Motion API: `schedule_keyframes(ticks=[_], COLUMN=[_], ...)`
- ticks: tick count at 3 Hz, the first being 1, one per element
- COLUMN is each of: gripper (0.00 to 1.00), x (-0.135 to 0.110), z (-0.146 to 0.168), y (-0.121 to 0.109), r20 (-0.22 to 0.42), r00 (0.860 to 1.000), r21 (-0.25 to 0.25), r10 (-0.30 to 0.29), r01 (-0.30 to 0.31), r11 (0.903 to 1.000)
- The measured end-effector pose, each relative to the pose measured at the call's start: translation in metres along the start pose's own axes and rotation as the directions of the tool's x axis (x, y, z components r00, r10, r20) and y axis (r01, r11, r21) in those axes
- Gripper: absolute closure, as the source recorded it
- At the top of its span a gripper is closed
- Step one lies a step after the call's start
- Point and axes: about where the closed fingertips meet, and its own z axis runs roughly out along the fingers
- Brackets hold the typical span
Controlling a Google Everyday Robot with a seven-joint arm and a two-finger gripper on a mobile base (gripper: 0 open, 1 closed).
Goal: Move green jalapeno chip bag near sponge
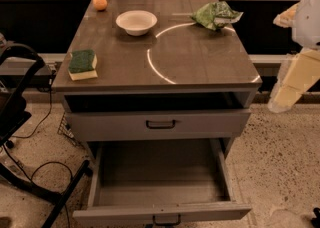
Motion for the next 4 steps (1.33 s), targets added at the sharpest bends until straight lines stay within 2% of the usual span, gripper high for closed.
schedule_keyframes(ticks=[1, 2, 3, 4], gripper=[0.0, 0.0, 0.0, 0.0], x=[0.008, 0.012, 0.006, -0.005], z=[0.024, 0.046, 0.066, 0.065], y=[-0.055, -0.12, -0.198, -0.258], r20=[0.047, 0.12, 0.271, 0.437], r00=[0.996, 0.983, 0.936, 0.856], r21=[0.129, 0.263, 0.398, 0.481], r10=[0.074, 0.142, 0.225, 0.277], r01=[-0.079, -0.169, -0.322, -0.483], r11=[0.9885, 0.95, 0.8589, 0.7322])
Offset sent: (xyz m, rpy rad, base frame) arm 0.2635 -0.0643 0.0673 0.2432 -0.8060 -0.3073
